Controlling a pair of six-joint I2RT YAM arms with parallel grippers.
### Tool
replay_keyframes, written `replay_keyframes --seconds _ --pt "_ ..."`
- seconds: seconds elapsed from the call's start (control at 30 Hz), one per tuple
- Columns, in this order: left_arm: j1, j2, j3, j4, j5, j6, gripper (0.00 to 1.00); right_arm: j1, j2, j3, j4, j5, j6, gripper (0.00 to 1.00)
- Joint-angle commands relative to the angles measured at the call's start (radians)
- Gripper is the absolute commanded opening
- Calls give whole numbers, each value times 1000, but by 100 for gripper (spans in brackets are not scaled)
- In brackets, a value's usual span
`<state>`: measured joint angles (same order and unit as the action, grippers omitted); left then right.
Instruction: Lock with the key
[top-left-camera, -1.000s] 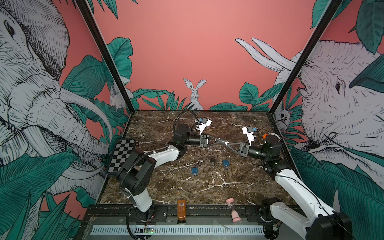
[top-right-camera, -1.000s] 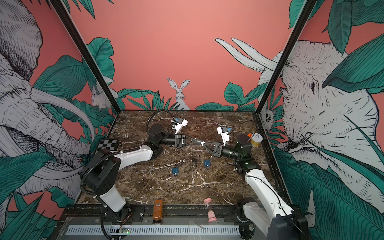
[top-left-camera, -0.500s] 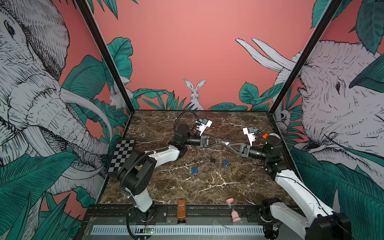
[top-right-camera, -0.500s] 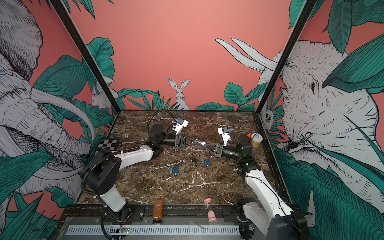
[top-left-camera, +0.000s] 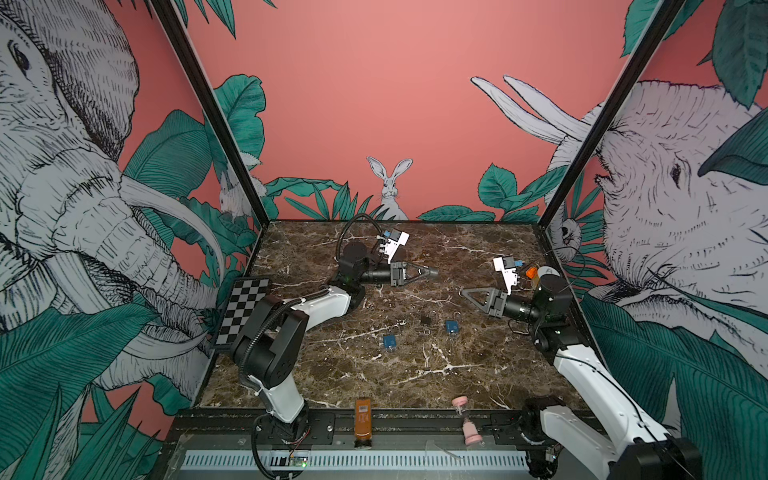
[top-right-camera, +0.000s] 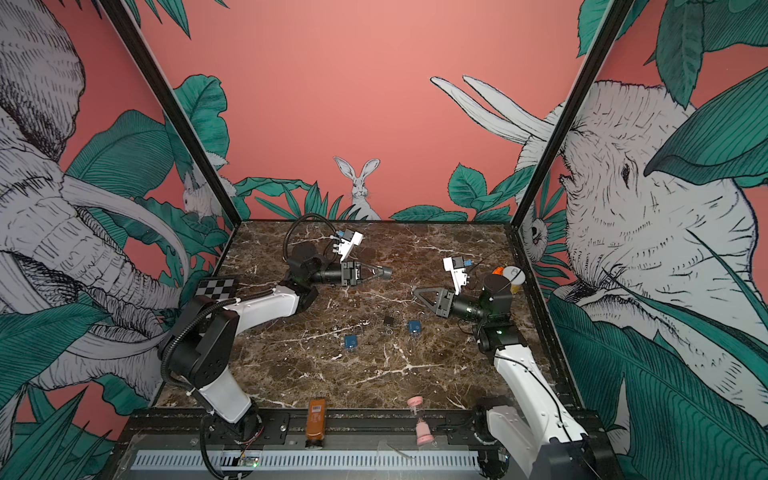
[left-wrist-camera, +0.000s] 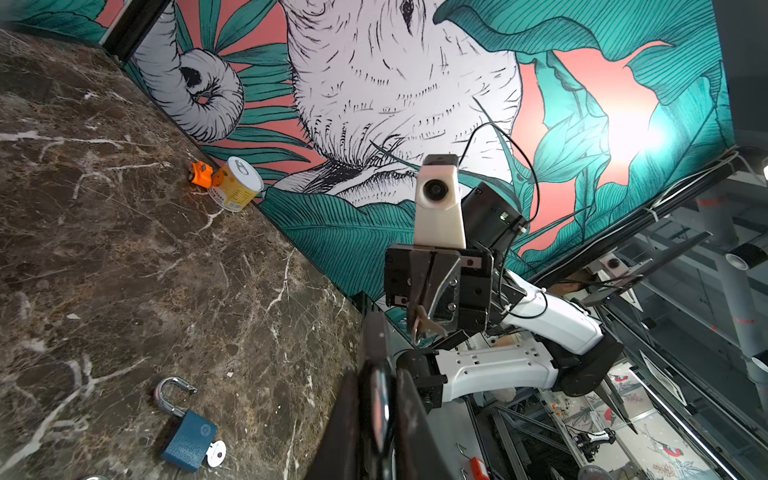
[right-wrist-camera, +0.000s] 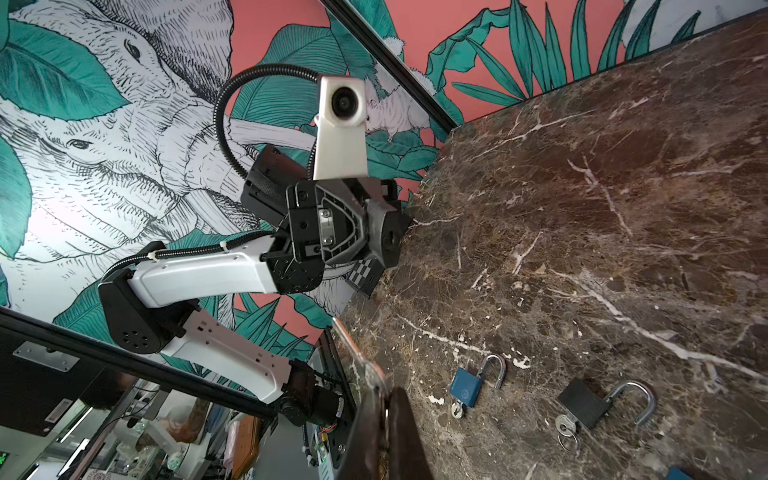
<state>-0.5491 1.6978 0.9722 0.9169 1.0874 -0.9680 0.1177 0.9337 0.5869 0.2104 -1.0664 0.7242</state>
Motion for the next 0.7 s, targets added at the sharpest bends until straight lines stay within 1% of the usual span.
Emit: replay_keyframes --seconds 0.0,0.03,0.1,0.13,0.2,0.27,0.3,0.33,0.37,0.43,0.53,0.57,0.67 --pt "-6 -7 14 24 -9 4 0 -41 -8 29 -154 104 -54 0" --pt "-8 -3 22 3 -16 17 0 -51 -3 27 -203 149 -56 0" --pt "-33 12 62 -134 -29 100 0 -66 2 25 -340 267 -96 0" --pt "-49 18 90 -247 -37 165 0 -72 2 20 -387 323 -107 0" --pt "-101 39 175 -517 -52 355 0 -94 -2 -12 -427 397 -95 0" --pt "-143 82 251 -669 -57 457 0 -117 -11 -56 -420 438 -62 0" --pt "-146 111 285 -705 -49 478 0 -124 -16 -81 -409 458 -45 0" --pt "-179 137 306 -718 -44 487 0 -127 -20 -96 -405 479 -37 0" --pt "-187 169 333 -736 -41 504 0 -127 -23 -114 -402 506 -31 0" --pt "-205 231 401 -836 -51 581 0 -128 -23 -133 -408 559 -19 0" --pt "-245 337 537 -1050 -70 719 0 -134 -33 -180 -401 635 5 0" --pt "-259 373 583 -1094 -78 745 0 -139 -42 -197 -397 653 10 0" --pt "-280 470 686 -1169 -71 767 0 -162 -80 -246 -403 712 30 0"
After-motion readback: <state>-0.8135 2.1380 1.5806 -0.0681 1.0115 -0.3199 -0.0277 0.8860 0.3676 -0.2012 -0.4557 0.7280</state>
